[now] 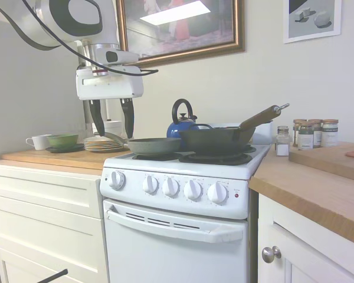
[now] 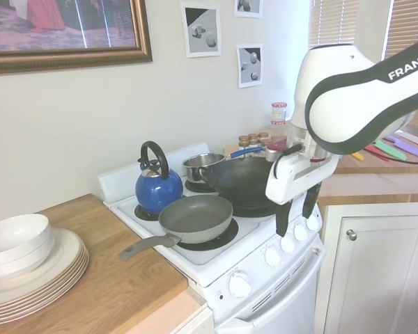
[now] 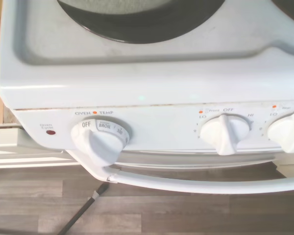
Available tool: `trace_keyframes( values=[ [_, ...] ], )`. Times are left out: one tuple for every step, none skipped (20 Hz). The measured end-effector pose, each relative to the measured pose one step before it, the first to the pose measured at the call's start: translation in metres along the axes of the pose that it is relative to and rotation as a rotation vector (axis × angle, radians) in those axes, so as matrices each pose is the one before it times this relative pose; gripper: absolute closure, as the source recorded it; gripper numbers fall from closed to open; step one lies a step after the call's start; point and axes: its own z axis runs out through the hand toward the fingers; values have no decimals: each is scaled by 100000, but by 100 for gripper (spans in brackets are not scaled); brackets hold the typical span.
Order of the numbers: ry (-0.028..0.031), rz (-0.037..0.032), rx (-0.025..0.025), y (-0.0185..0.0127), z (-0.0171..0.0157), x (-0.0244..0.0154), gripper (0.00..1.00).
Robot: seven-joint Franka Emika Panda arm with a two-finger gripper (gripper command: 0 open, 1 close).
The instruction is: Turn on the stove on the top right
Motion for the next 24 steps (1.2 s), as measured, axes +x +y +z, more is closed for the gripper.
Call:
trace_keyframes(
  values=[
    [-83, 151, -71, -1, 47, 3, 0],
    [-15, 951, -13, -1, 7, -1, 0],
    [-36, 127, -97, -4, 39, 1, 0],
    [-52, 136, -256, 0, 86, 10, 0],
    [8, 228, -388, 7, 129, 31, 0],
    [33, 364, -480, 11, 191, 65, 0],
    [170, 384, -521, 41, 219, 123, 0],
    [413, 219, -556, 64, 269, 209, 0],
    [222, 138, -597, 92, 346, 246, 0],
    [140, 80, -657, 113, 395, 269, 0],
    [392, 83, -550, 109, 416, 324, 0],
    [345, 123, -742, 170, 487, 378, 0],
    [253, 195, -657, 187, 497, 388, 0],
    [133, 323, -652, 232, 568, 434, 0],
    [-106, 539, -437, 236, 534, 414, 0],
    [-368, 688, -322, 220, 512, 379, 0],
    [-327, 611, -420, 212, 489, 419, 0],
    [-268, 573, -444, 192, 473, 448, 0],
    [-234, 640, -262, 142, 461, 492, 0],
    [-439, 628, -314, 118, 474, 476, 0],
    [-475, 441, -261, 72, 479, 498, 0],
    [-496, 429, -311, 49, 481, 458, 0],
    [-427, 389, -416, 29, 422, 424, 100],
    [-354, 128, -422, -10, 367, 436, 100]
  ],
)
